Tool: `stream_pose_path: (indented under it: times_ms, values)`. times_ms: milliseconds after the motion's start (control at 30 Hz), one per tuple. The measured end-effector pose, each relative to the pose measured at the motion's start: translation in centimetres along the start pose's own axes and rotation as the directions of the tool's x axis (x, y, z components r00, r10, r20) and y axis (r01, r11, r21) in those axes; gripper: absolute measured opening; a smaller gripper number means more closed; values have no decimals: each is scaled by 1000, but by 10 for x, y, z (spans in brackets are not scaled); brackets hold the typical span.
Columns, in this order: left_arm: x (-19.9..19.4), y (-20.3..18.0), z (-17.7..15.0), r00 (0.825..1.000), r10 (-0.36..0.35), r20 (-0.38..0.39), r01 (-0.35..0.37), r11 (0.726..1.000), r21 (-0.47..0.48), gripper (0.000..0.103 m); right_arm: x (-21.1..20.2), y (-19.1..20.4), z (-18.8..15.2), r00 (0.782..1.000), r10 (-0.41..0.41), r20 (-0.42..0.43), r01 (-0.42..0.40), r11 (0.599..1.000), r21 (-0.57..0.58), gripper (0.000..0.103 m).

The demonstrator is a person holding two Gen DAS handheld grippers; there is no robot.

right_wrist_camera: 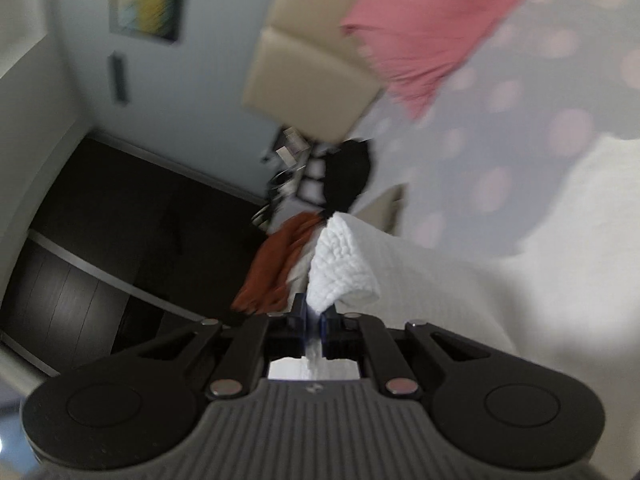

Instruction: Fold clothes

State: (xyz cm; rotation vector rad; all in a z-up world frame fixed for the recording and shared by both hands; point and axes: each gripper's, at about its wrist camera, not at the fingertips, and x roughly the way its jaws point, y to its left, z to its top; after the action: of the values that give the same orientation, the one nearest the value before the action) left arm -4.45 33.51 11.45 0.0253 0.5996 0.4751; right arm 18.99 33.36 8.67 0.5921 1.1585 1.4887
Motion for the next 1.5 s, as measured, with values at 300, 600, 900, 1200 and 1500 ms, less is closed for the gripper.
stream_pose_path:
  times_ms: [300,600,900,1200,1500]
  values:
    - [-99,36,-85,995,64,-79,-80,972,-220,7,55,92,-125,980,-27,-195,1,991,-135,7]
    - [-67,60,-177,976,89,-201,-166,897,-409,17,131,45,-237,914,-284,-291,232,952,-199,24]
    - [-91,59,-177,957,-27,-290,-110,889,-445,63,80,15,-209,951,-165,-263,140,984,-114,77]
    - [-7,25,-75,940,-246,-235,218,966,-140,75,-116,-49,-22,929,-369,-3,344,869,-357,85]
    - [163,13,-46,819,-360,-447,407,913,11,75,-35,-121,78,784,-543,-300,268,733,-625,84]
